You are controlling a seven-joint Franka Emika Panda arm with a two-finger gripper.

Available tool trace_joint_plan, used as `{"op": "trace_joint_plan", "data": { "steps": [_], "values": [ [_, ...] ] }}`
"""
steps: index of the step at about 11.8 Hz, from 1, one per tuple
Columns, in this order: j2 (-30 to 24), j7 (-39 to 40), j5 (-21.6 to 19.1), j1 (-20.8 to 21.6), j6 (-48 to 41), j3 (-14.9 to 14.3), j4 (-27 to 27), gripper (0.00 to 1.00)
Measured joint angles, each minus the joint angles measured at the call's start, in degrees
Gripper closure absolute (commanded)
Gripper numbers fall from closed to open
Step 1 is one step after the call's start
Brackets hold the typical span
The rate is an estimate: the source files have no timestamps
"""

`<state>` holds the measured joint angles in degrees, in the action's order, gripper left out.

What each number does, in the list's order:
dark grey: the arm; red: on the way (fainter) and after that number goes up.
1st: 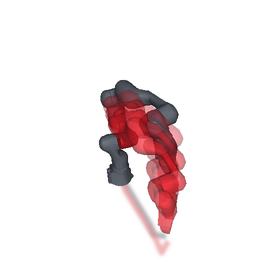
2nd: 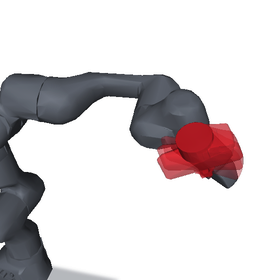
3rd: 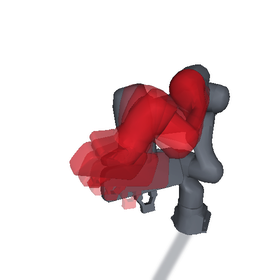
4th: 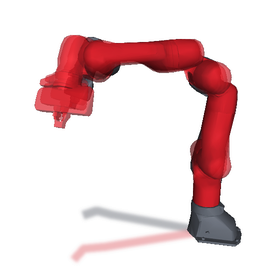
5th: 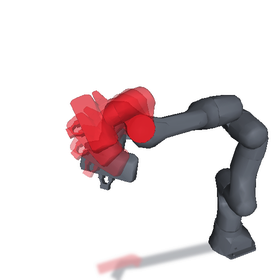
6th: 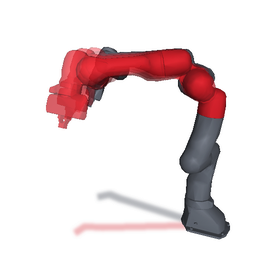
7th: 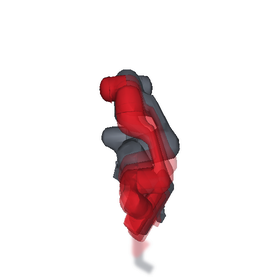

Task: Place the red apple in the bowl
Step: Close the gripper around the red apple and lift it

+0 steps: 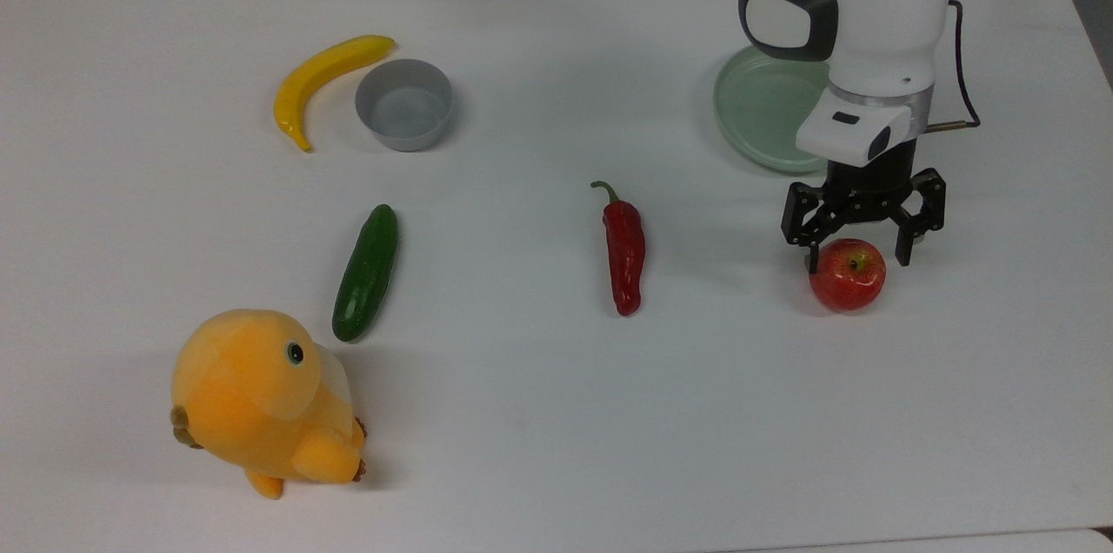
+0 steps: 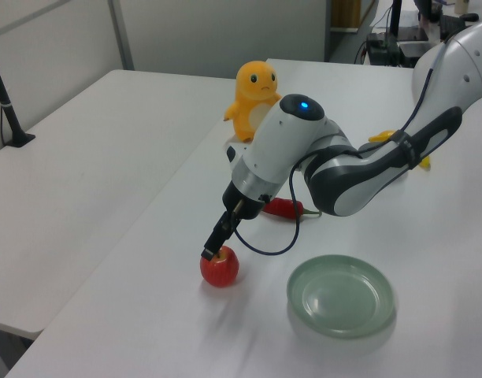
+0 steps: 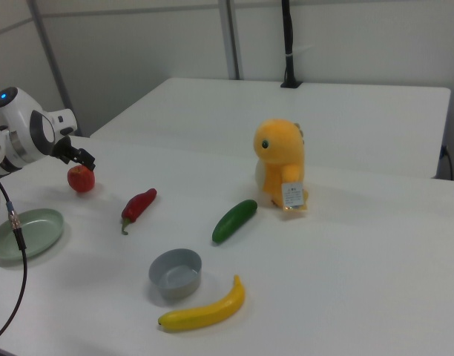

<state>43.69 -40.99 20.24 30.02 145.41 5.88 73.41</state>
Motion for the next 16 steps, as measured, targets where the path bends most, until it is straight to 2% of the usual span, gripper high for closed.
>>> {"op": "trace_joint_plan", "data": {
  "steps": [5, 6, 7, 8, 13, 16],
  "values": [
    [1.7, 0.0, 2.6, 0.2, 0.0, 0.0, 0.0, 0.0],
    [2.0, 0.0, 3.0, 0.2, 0.0, 0.0, 0.0, 0.3],
    [2.3, 0.0, 3.3, 0.3, 0.0, 0.0, 0.0, 0.74],
    [2.4, 0.0, 4.2, 0.3, 0.0, 0.0, 0.0, 0.87],
    [2.5, -1.0, 6.1, 0.3, 0.0, 0.1, -0.2, 0.87],
    [1.3, -1.2, 6.2, -2.3, 0.0, 0.6, -0.5, 0.84]
  ]
}}
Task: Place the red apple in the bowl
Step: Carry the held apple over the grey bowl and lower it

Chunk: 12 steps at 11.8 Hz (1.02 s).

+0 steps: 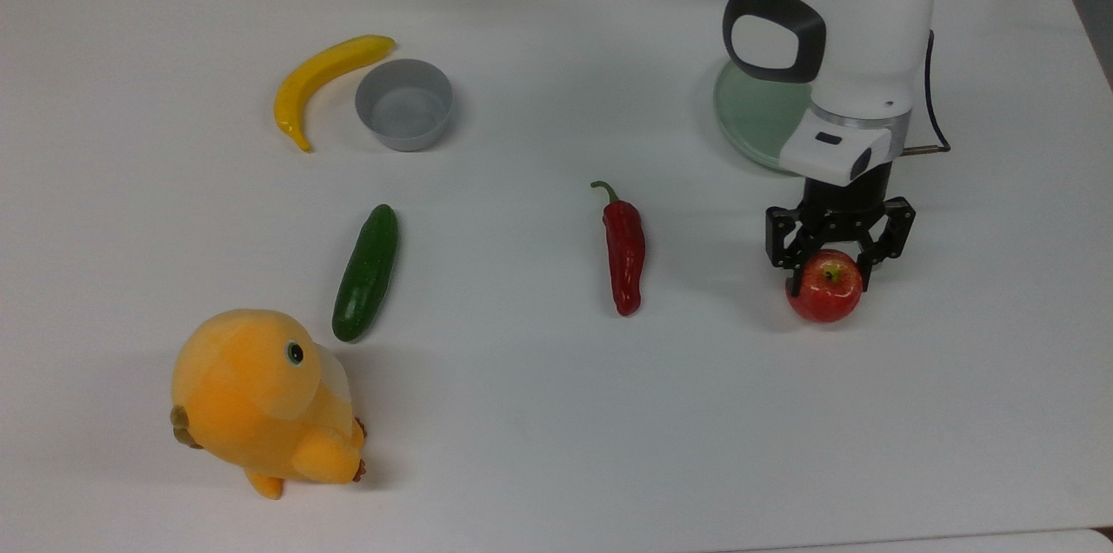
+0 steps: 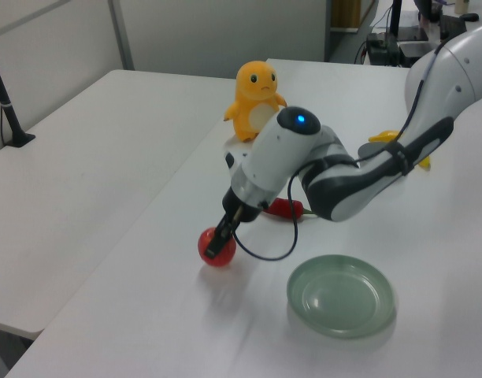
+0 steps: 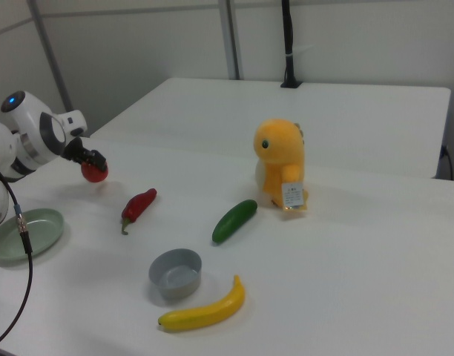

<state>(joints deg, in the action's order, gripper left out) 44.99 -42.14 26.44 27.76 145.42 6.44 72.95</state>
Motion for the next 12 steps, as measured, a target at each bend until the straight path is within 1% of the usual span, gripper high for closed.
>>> {"op": "trace_joint_plan", "data": {
  "steps": [1, 3, 5, 7, 9, 12],
  "values": [
    [-1.2, 0.0, 0.5, -1.5, 0.0, 0.7, 0.4, 0.84],
    [-5.6, 0.0, 1.0, -4.5, 0.0, 1.4, 3.6, 0.84],
    [-12.5, 0.5, 1.0, -7.2, 0.0, 1.6, 9.9, 0.84],
    [-18.8, 2.5, 1.0, -9.2, -0.8, 1.8, 17.1, 0.84],
    [-24.4, 4.6, 1.0, -11.3, -5.1, 1.8, 22.6, 0.84],
    [-30.9, 5.8, 1.0, -15.2, -12.9, 2.5, 28.3, 0.84]
  ]
}}
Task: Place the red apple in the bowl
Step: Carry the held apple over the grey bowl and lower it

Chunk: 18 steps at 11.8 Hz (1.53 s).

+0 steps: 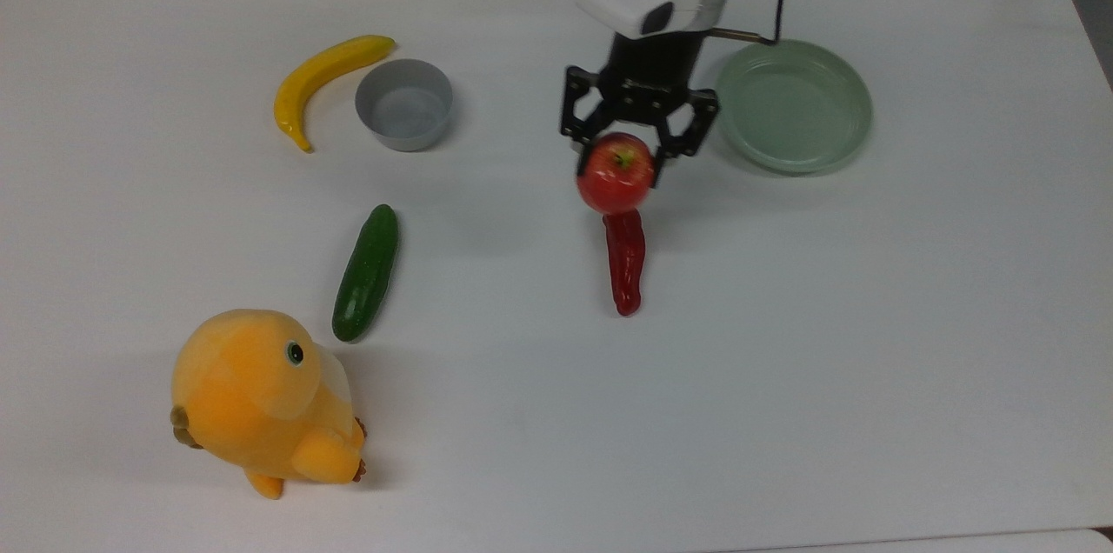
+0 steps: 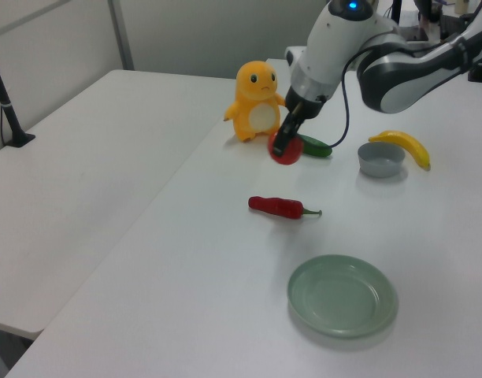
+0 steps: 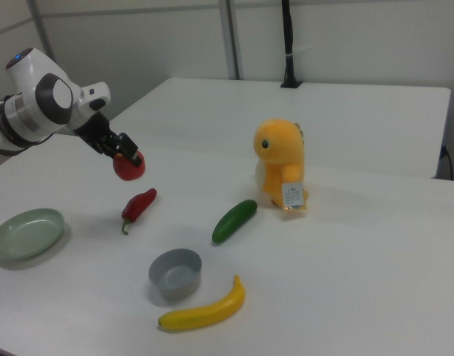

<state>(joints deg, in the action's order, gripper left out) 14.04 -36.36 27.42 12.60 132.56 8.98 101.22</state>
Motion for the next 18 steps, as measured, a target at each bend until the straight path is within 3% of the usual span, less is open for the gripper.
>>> {"op": "trace_joint_plan", "data": {
  "steps": [2, 5, 7, 13, 16, 17, 18],
  "values": [
    [-3.8, 1.6, -0.7, -2.7, -3.8, 0.2, 3.6, 0.84],
    [-9.9, 18.4, -10.9, -7.4, -15.6, 0.2, 6.1, 0.84],
    [-12.1, 28.9, -14.4, -10.6, -21.7, 0.2, 6.3, 0.84],
    [-11.9, 37.6, -14.6, -15.9, -20.9, 0.2, 10.6, 0.84],
    [-11.8, 46.6, -14.6, -19.7, -17.3, 0.1, 15.1, 0.82],
    [-11.7, 50.0, -14.6, -20.4, -17.2, 0.1, 16.0, 0.77],
    [-11.5, 53.1, -14.6, -20.7, -17.1, 0.1, 16.9, 0.64]
  ]
}}
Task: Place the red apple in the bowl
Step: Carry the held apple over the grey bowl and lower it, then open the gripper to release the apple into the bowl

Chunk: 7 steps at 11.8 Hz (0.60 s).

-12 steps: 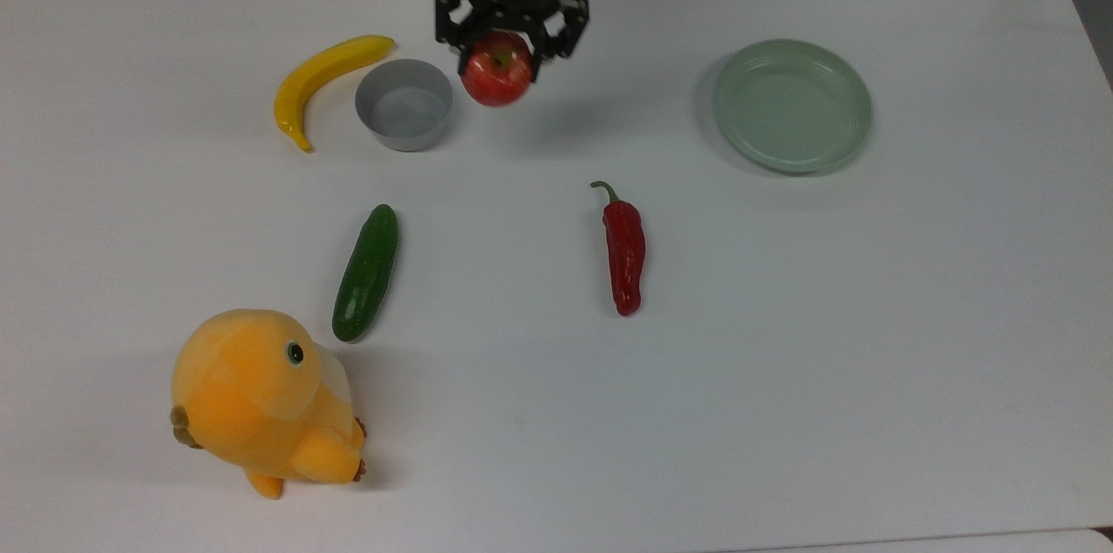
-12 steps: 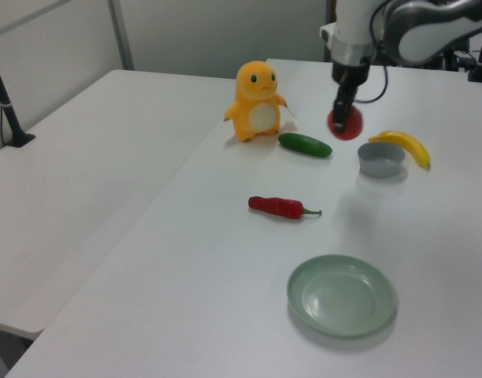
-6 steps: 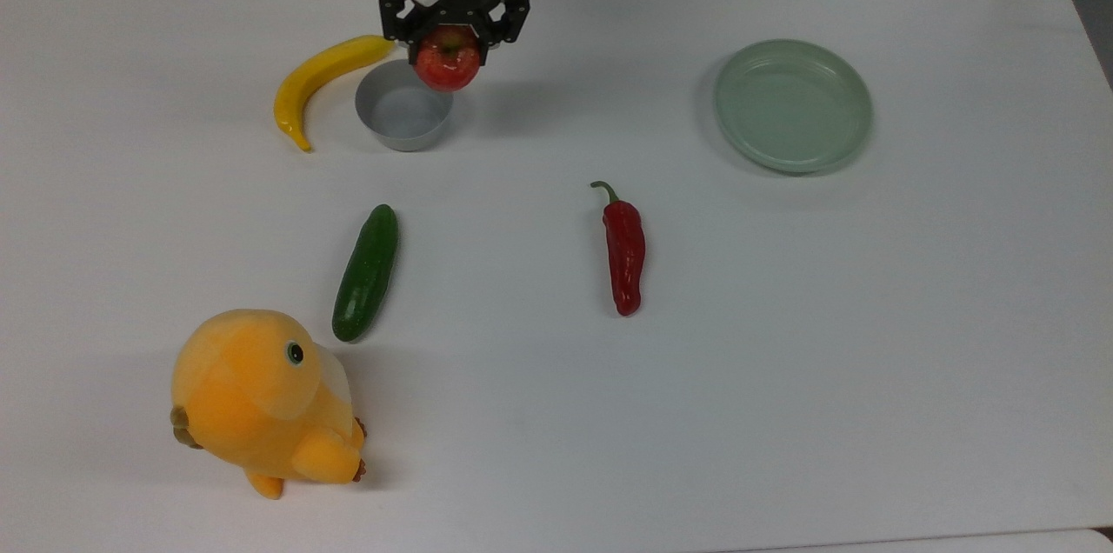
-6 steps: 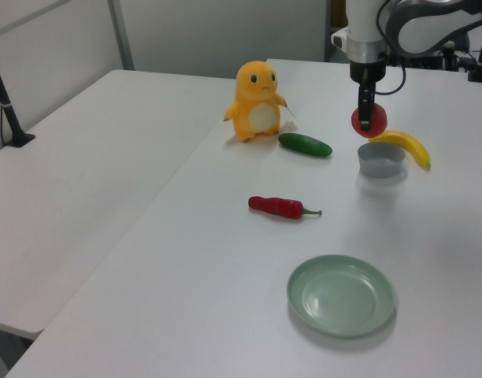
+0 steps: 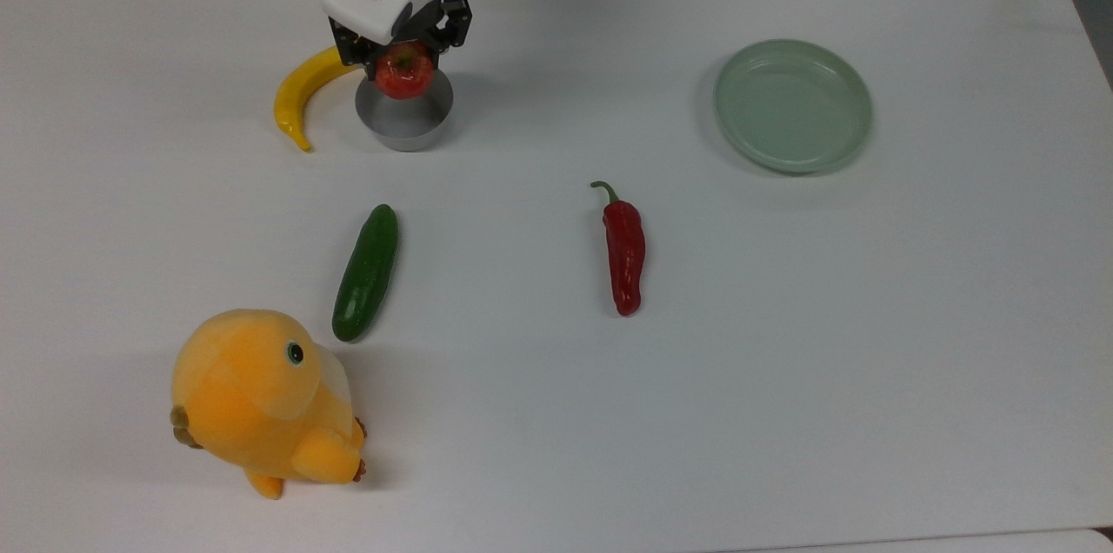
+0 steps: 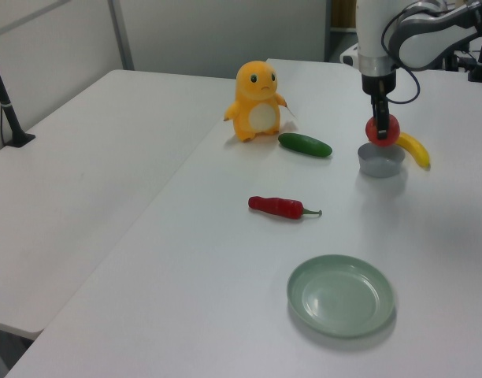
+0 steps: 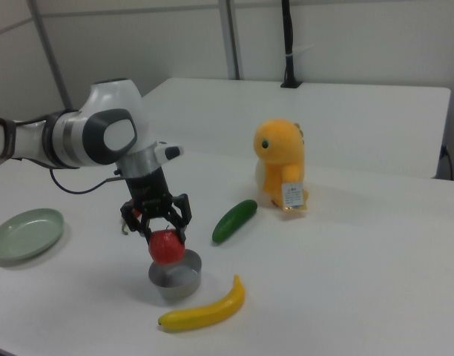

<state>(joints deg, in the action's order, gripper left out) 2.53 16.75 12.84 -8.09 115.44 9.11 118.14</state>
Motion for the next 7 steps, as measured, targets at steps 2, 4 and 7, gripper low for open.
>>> {"op": "trace_joint_plan", "data": {
  "steps": [2, 4, 7],
  "values": [
    [0.6, 2.4, 0.0, 0.0, 0.2, 0.0, 0.8, 0.33],
    [1.1, 2.9, 0.0, 0.0, 0.3, 0.1, 0.8, 0.11],
    [1.5, 3.0, 0.0, 0.0, 0.3, 0.1, 0.8, 0.0]
  ]
}}
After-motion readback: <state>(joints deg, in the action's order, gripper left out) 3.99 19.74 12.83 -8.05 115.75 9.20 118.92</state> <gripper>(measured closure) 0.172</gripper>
